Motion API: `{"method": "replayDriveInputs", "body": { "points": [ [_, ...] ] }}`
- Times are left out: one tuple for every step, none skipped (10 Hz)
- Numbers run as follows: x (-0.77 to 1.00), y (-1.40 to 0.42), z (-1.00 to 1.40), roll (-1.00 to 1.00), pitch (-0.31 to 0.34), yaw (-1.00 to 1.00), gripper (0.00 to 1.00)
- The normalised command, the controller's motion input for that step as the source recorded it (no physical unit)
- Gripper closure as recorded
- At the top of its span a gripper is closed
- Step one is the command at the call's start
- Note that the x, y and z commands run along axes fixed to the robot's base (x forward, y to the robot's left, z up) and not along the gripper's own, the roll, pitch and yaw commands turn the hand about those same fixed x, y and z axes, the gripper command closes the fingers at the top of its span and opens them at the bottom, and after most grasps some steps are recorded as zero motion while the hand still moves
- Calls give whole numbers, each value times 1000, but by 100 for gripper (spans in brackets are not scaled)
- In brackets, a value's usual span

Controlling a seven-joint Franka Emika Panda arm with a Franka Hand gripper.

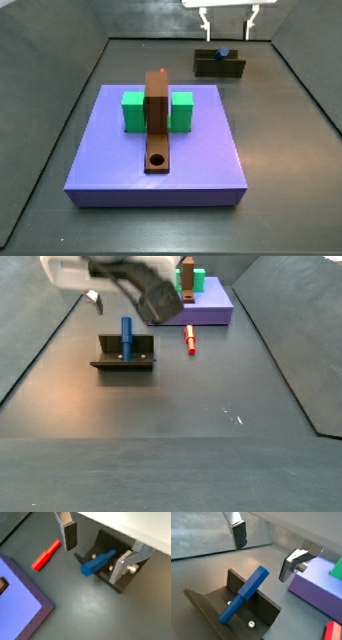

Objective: Pick up the blue object. Move up. Place the blue object on the fixture. Regrasp the blue object. Move to above the board. Insert the blue object.
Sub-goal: Regrasp the blue object.

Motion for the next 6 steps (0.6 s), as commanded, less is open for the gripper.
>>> {"method": "replayDriveInputs", "body": {
  "points": [
    [0, 0, 120, 1000, 0, -80, 0],
    [37, 0, 69, 1000, 0, -9, 0],
    [17, 0, 29, 1000, 0, 0, 0],
    [34, 0, 0, 1000, 0, 0, 0],
    [54, -63, 0, 1000, 0, 0, 0],
    [71, -103, 0, 1000, 0, 0, 0]
  ]
}}
